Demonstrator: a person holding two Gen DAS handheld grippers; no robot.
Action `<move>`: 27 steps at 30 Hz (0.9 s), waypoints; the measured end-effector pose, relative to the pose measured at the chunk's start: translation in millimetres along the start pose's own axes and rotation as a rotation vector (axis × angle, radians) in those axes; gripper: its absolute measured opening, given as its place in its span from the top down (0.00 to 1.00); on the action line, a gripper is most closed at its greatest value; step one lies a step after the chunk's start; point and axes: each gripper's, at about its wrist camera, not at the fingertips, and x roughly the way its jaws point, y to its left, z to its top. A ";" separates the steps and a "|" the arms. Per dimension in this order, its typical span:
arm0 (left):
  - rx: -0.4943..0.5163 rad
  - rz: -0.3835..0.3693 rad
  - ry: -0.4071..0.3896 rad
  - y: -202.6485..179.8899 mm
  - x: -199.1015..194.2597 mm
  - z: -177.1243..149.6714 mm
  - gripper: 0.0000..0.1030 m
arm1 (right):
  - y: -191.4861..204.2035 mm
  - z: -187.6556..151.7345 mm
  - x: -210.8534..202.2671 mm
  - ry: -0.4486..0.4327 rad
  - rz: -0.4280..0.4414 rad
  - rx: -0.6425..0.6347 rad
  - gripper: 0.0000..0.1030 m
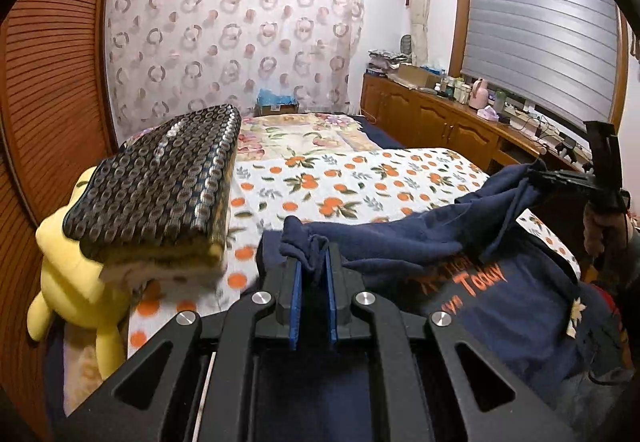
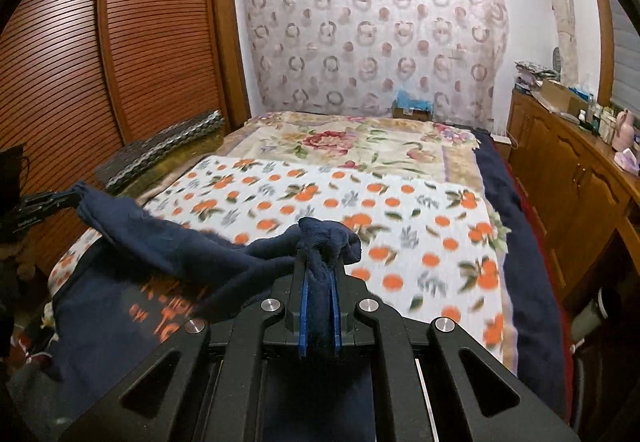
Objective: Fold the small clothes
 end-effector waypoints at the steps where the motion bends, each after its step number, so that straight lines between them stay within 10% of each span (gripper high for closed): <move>1: -0.001 -0.001 0.005 -1.4 -3.9 -5.6 0.89 | 1.6 -6.1 -3.5 0.011 0.005 0.007 0.92; 27: 0.003 0.047 0.108 -17.5 -50.2 -65.0 0.87 | 54.6 -40.3 -88.6 0.197 -0.029 -0.104 0.92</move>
